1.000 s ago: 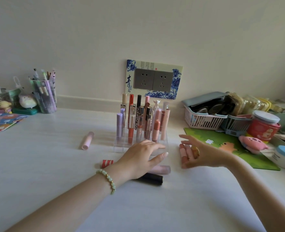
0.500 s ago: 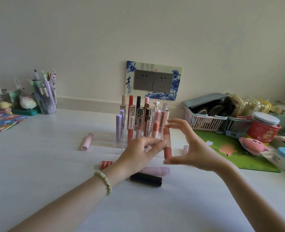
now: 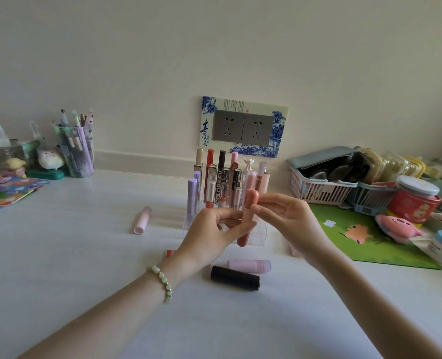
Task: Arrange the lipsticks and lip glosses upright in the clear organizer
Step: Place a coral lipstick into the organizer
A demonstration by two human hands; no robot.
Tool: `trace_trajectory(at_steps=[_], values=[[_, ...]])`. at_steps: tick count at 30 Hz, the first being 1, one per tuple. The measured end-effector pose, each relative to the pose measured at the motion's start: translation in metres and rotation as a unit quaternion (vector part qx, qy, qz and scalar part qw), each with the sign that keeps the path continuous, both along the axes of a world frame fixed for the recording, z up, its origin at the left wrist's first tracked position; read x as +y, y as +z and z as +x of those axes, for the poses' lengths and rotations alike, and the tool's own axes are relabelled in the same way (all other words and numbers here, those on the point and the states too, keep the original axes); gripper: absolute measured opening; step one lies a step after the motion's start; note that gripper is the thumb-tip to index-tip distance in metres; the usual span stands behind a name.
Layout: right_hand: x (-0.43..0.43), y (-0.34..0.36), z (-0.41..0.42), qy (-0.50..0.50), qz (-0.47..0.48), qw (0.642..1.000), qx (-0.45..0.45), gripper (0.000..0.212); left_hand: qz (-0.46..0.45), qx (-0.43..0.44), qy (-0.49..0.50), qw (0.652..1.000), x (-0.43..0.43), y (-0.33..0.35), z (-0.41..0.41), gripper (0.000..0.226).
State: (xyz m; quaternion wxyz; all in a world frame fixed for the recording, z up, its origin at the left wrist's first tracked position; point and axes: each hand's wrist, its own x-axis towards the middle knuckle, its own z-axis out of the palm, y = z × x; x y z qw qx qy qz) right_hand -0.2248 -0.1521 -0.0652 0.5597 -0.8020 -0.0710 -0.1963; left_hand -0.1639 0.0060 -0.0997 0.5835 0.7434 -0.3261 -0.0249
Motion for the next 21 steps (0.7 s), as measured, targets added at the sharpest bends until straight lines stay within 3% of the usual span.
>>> trace_trajectory(at_steps=[4,7,10,15,21], values=[[0.001,-0.002,0.004,-0.008,-0.007,1.0,0.007,0.029,0.007,-0.036,0.02,0.999,-0.001,0.0,0.0,0.037],[0.0,0.003,0.005,-0.027,-0.02,0.999,-0.014,0.022,0.025,-0.083,0.027,0.996,0.0,-0.003,0.001,0.039],[-0.01,0.011,0.011,-0.107,-0.019,0.993,-0.052,0.017,0.106,-0.137,0.043,0.984,0.006,-0.007,0.0,0.048],[-0.026,0.01,0.024,-0.192,-0.045,0.977,-0.077,0.015,0.25,-0.212,0.023,0.944,0.011,-0.017,0.004,0.045],[-0.028,-0.005,0.037,-0.213,-0.047,0.973,-0.07,0.016,0.237,-0.229,0.026,0.944,0.012,-0.019,0.008,0.044]])
